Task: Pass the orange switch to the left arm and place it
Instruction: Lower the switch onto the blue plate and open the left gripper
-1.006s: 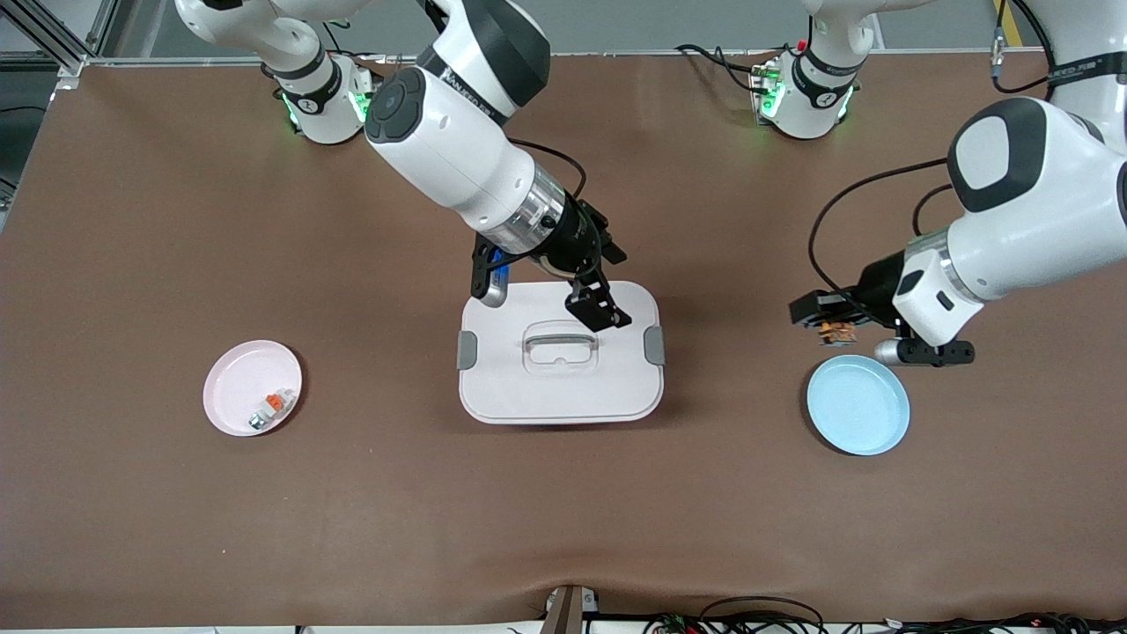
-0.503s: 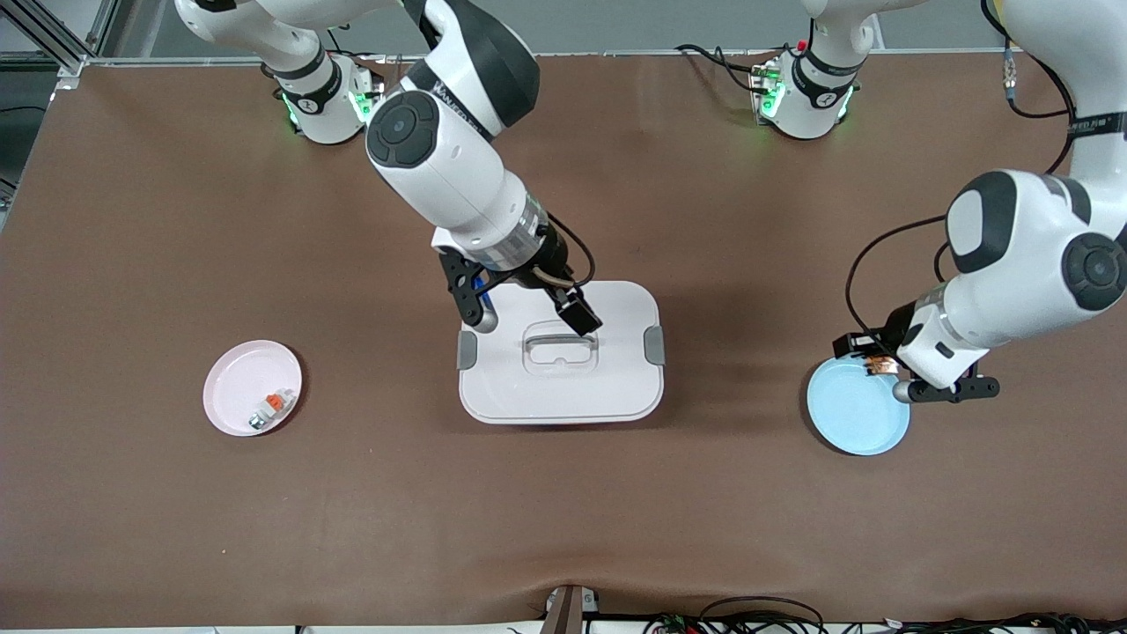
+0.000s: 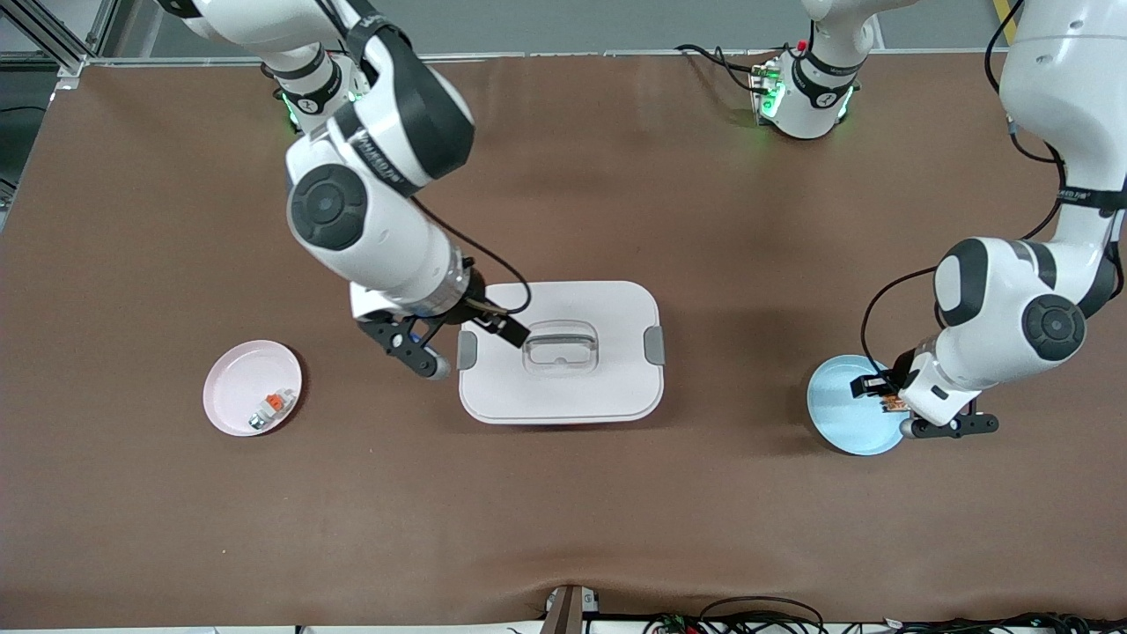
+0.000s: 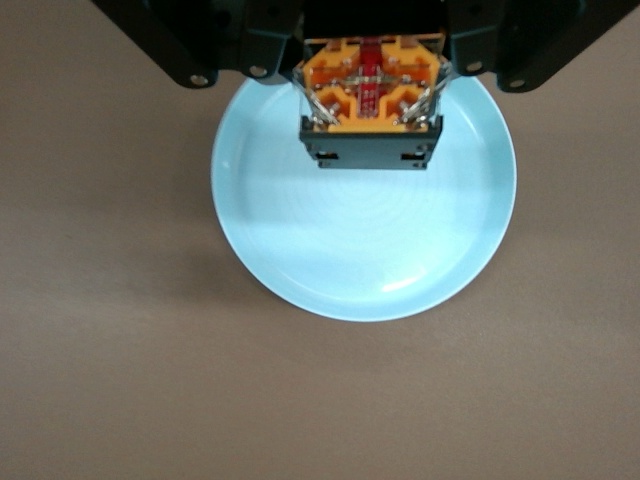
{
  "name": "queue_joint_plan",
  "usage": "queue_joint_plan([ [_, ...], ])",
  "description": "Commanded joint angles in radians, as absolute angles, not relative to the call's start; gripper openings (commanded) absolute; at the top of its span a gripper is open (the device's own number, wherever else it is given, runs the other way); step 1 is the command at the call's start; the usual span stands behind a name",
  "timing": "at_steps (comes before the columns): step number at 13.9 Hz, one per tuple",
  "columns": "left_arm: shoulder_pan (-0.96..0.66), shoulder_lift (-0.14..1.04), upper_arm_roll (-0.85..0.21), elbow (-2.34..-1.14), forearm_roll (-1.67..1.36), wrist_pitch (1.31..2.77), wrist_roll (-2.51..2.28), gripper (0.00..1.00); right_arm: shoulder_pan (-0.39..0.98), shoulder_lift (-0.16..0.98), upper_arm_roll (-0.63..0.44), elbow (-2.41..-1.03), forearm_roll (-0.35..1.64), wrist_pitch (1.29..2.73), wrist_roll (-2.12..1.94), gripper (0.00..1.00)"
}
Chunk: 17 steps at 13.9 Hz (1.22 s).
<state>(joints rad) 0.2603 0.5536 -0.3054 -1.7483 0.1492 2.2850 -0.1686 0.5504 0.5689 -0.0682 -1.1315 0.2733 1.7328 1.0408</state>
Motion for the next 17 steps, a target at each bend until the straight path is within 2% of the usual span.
queue_joint_plan([
  [1,0.256,0.61,-0.285,-1.714,0.183,2.322,-0.175,0.21,0.496,0.534,-0.055,-1.134,0.241,1.669,0.921,1.0],
  [2,0.256,0.614,-0.285,-1.713,0.183,2.322,-0.176,0.4,0.477,0.528,-0.055,-1.134,0.239,1.657,0.867,1.0],
  [4,0.261,0.612,-0.285,-1.713,0.183,2.322,-0.183,1.0,0.437,0.514,-0.057,-1.152,0.22,1.638,0.763,1.0],
  [11,0.261,0.565,-0.285,-1.727,0.183,2.29,-0.175,1.0,0.325,0.462,-0.057,-1.184,0.152,1.603,0.502,1.0],
  [17,0.265,0.364,-0.29,-1.697,0.183,2.109,-0.141,1.0,0.292,0.453,-0.055,-1.18,-0.04,1.609,0.365,1.0],
])
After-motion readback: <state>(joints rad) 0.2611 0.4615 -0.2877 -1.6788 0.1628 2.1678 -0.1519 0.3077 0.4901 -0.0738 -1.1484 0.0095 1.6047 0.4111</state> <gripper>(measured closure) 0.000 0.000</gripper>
